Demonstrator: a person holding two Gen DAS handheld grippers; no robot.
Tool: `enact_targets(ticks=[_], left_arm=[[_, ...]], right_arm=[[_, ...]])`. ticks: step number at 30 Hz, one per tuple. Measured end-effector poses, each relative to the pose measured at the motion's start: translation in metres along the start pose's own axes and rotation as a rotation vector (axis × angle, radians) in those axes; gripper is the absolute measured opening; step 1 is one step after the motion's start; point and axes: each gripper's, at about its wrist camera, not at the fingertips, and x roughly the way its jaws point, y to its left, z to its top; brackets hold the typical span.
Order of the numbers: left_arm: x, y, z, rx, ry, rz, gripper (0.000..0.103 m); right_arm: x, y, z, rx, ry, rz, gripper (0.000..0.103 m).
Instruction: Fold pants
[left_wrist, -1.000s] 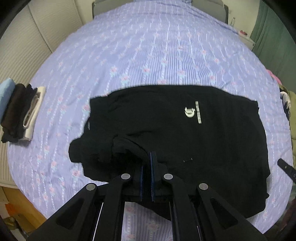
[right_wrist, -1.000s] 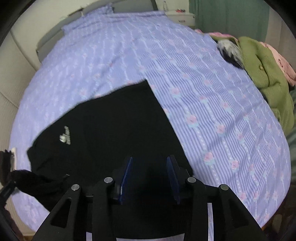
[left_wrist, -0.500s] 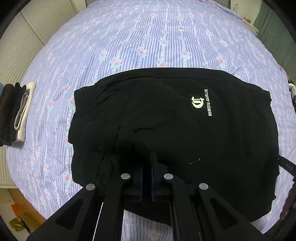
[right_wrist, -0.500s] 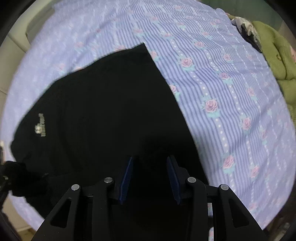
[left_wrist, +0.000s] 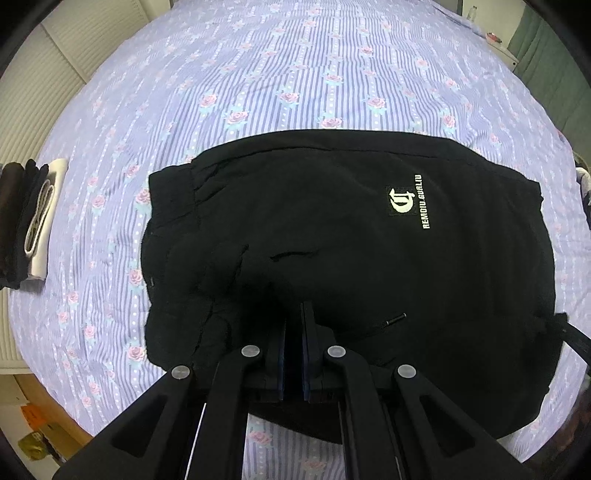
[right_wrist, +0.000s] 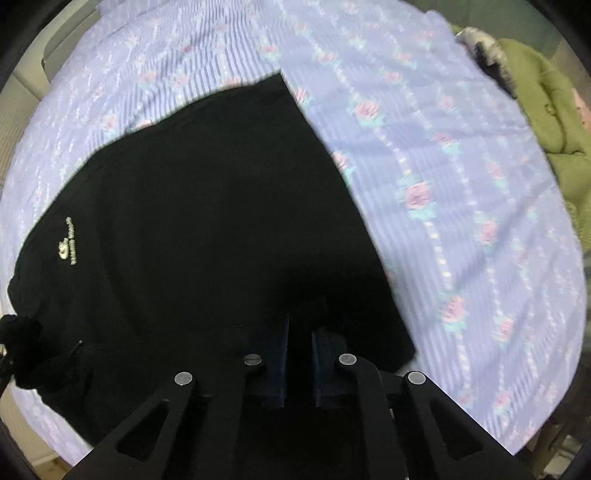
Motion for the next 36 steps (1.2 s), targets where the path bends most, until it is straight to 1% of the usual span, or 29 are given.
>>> enact_targets(ticks=[3, 6, 9, 12, 13, 15, 16, 19, 21, 24, 27, 30, 32, 36], left_arm=[[-0.017, 0.005, -0.004, 0.005, -0.023, -0.006, 0.008], [-0.038, 0.011, -0.008, 0.013, -0.053, -0.016, 0.008], [-0.058, 0.018, -0.005, 0.011, -0.092, -0.006, 0.008], [-0.070, 0.026, 0.013, -0.015, -0.118, -0.007, 0.008], [-0.071, 0.028, 0.021, -0.025, -0.123, -0.013, 0.008], [-0.068, 0.033, 0.042, -0.050, -0.122, -0.019, 0.008], [-0.066, 0.034, 0.051, -0.062, -0.126, -0.025, 0.008], [-0.052, 0.034, 0.074, -0.078, -0.117, -0.031, 0.008], [-0.040, 0.034, 0.088, -0.079, -0.109, -0.025, 0.008], [-0.017, 0.031, 0.106, -0.064, -0.082, -0.005, 0.008], [0.000, 0.031, 0.118, -0.059, -0.067, 0.003, 0.008], [0.017, 0.027, 0.128, -0.037, -0.042, 0.019, 0.008], [0.027, 0.027, 0.135, -0.037, -0.032, 0.026, 0.011], [0.047, 0.025, 0.150, -0.041, 0.032, 0.044, 0.015]], right_arm=[[-0.045, -0.002, -0.014, -0.013, -0.065, -0.019, 0.011], [-0.084, -0.001, -0.016, -0.034, -0.135, -0.025, 0.011], [-0.121, 0.002, -0.002, -0.053, -0.232, -0.029, 0.011], [-0.139, 0.020, 0.017, -0.093, -0.317, -0.056, 0.011], [-0.139, 0.032, 0.030, -0.113, -0.349, -0.069, 0.011], [-0.136, 0.040, 0.048, -0.133, -0.382, -0.086, 0.011], [-0.126, 0.051, 0.071, -0.140, -0.391, -0.090, 0.011], [-0.113, 0.064, 0.098, -0.158, -0.401, -0.094, 0.011], [-0.101, 0.070, 0.114, -0.179, -0.400, -0.112, 0.011], [-0.075, 0.079, 0.137, -0.191, -0.359, -0.123, 0.011], [-0.052, 0.083, 0.148, -0.202, -0.341, -0.156, 0.011], [-0.038, 0.084, 0.154, -0.205, -0.333, -0.170, 0.011], [-0.029, 0.086, 0.161, -0.205, -0.330, -0.183, 0.011], [-0.013, 0.090, 0.173, -0.196, -0.314, -0.196, 0.011]])
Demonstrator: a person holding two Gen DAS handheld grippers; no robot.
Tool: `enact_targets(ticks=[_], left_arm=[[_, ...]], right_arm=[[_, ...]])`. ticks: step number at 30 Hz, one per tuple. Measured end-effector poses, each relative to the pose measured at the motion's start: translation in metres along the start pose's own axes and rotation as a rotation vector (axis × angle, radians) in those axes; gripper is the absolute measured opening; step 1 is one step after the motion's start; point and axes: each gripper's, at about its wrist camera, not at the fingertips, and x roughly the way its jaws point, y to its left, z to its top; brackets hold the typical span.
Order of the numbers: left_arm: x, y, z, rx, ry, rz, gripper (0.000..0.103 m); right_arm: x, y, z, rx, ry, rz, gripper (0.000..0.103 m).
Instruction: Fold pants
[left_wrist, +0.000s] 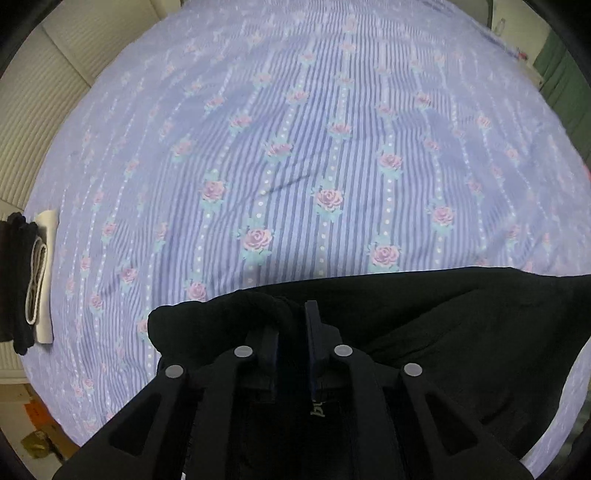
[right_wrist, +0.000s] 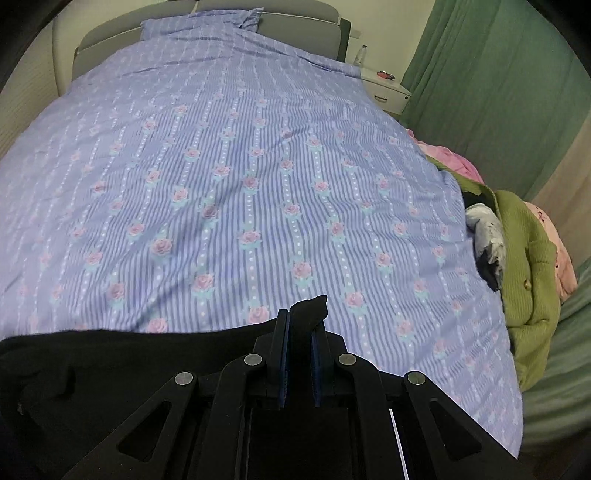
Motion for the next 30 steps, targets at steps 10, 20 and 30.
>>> enact_targets(ticks=[10, 20, 30], left_arm=[[-0.051, 0.003, 0.036, 0.117, -0.056, -0.054, 0.101], [-0.106, 0.081, 0.007, 0.316, -0.361, -0.156, 0.099], [-0.031, 0.117, -0.026, 0.391, -0.181, -0.343, 0.070]], right_arm=[[-0.032, 0.010, 0.000, 0.006, -0.038, -0.115, 0.064], [-0.094, 0.089, -0.033, -0.105, -0.025, 0.298, 0.064], [-0.093, 0.181, -0.088, -0.169, 0.073, 0.432, 0.064]])
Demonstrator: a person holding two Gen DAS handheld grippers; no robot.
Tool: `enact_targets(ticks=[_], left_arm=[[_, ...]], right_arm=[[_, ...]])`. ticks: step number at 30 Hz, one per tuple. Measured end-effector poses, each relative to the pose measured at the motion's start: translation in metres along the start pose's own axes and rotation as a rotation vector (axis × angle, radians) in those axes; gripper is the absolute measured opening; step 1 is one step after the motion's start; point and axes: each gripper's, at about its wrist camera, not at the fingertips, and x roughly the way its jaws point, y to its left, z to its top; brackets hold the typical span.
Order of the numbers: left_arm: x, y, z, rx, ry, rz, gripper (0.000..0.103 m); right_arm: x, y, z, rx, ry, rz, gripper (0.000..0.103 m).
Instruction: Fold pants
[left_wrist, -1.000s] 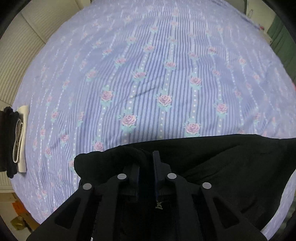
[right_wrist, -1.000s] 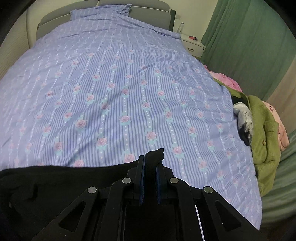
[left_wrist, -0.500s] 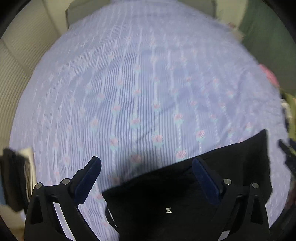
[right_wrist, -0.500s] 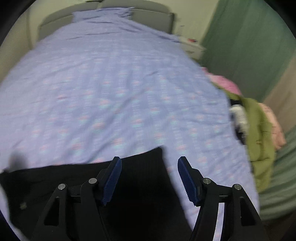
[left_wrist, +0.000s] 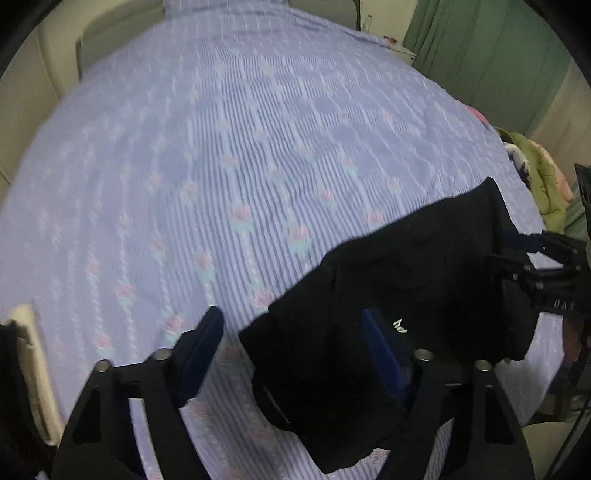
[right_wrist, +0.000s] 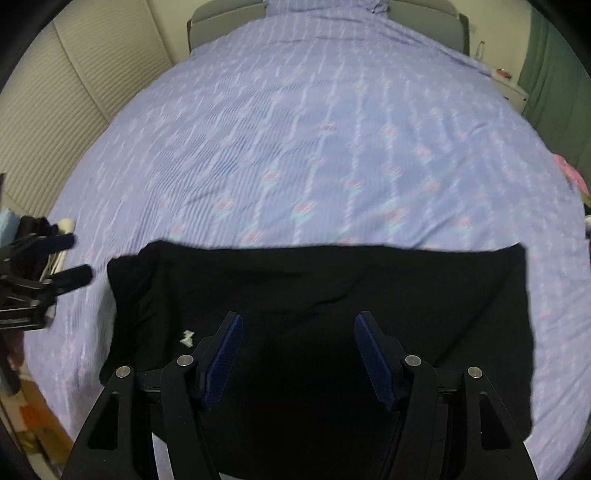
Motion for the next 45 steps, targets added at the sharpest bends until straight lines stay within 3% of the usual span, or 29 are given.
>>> enact_targets(ticks=[7, 10, 14, 17, 20, 22, 26, 30, 34, 36, 37, 38, 41, 45], left_arm=[[0.049, 0.016, 0.004, -0.059, 0.056, -0.180, 0.051], [0.059, 0.012, 0.004, -0.069, 0.057, -0.189, 0.040], [0.051, 0.022, -0.002, -0.154, 0.074, -0.274, 0.015], [0.030, 0.032, -0.012, -0.197, 0.046, -0.263, 0.015], [0.024, 0.041, -0.018, -0.222, 0.044, -0.239, 0.015], [0.036, 0.038, -0.019, -0.179, 0.069, -0.210, 0.015], [0.050, 0.040, -0.015, -0.178, 0.079, -0.200, 0.016], [0.059, 0.048, -0.015, -0.201, 0.084, -0.216, 0.017], [0.060, 0.048, -0.012, -0.174, 0.101, -0.173, 0.026], [0.048, 0.043, -0.009, -0.159, 0.097, -0.106, 0.040], [0.038, 0.038, -0.009, -0.141, 0.074, -0.041, 0.057], [0.027, 0.035, -0.011, -0.125, 0.043, 0.027, 0.065], [-0.008, 0.031, -0.020, -0.112, -0.012, 0.170, 0.065], [-0.050, 0.019, -0.037, -0.144, -0.057, 0.204, 0.065]], right_arm=[[0.019, 0.032, -0.009, 0.014, 0.035, -0.026, 0.064], [0.021, 0.038, -0.009, 0.028, 0.038, -0.032, 0.064], [0.025, 0.044, -0.006, 0.031, 0.040, -0.023, 0.064], [0.030, 0.051, -0.001, 0.031, 0.036, 0.001, 0.064], [0.039, 0.061, 0.006, 0.012, 0.043, 0.014, 0.064], [0.047, 0.069, 0.011, -0.008, 0.034, 0.013, 0.064], [0.073, 0.077, 0.022, -0.043, 0.053, -0.027, 0.063], [0.091, 0.067, 0.029, -0.020, 0.071, -0.087, 0.063], [0.101, 0.053, 0.033, 0.010, 0.082, -0.073, 0.063], [0.091, 0.047, 0.034, 0.040, 0.063, -0.047, 0.063], [0.079, 0.042, 0.032, 0.051, 0.037, -0.021, 0.063], [0.071, 0.040, 0.031, 0.056, 0.021, -0.011, 0.063], [0.039, 0.033, 0.020, 0.065, -0.016, 0.003, 0.063], [-0.004, 0.023, -0.006, 0.039, -0.051, 0.008, 0.063]])
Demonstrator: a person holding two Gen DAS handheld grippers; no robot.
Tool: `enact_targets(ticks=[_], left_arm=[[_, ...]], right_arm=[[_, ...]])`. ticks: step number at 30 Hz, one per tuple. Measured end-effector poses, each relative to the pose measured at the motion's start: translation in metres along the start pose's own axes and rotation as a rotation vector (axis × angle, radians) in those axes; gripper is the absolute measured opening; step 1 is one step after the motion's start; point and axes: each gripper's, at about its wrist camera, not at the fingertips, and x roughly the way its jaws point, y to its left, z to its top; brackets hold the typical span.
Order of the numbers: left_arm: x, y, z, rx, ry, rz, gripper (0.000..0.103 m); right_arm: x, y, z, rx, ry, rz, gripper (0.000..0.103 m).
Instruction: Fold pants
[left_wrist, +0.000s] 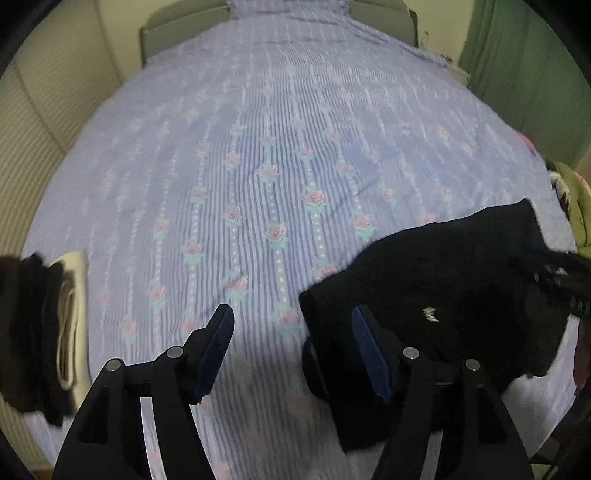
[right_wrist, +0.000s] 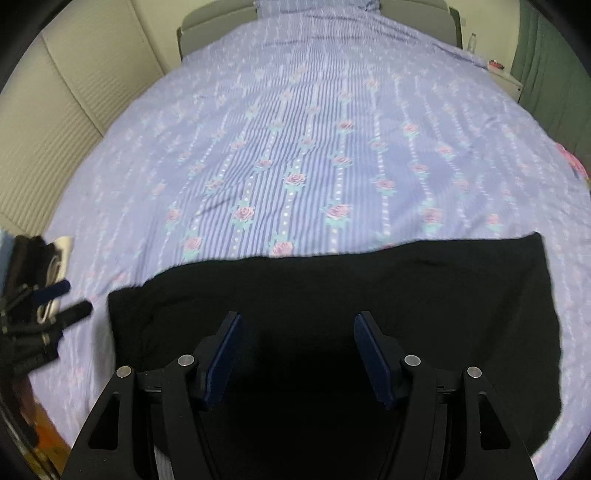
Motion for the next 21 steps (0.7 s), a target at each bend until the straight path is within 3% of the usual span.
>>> enact_targets(ticks=[4, 7, 15, 21], left_arm=[[-0.030, -0.037, -0.028, 0.008, -0.011, -0.018, 0.066], [-0.040, -0.070, -0.054, 0.026, 0.013, -0.048, 0.066], [-0.059, -0.150, -0.101, 0.062, 0.022, -0.025, 0.066], [-0.069, -0.179, -0.131, 0.009, 0.029, -0.007, 0.068]], right_arm=[[-0.049, -0.016, -0.039, -0.002, -0.008, 0.007, 0.063], [-0.071, -0.032, -0.073, 0.032, 0.048, 0.033, 0.063], [-0.099, -0.081, -0.140, 0.071, 0.106, 0.031, 0.063], [-0.101, -0.111, -0.171, 0.069, 0.138, 0.072, 0.063]])
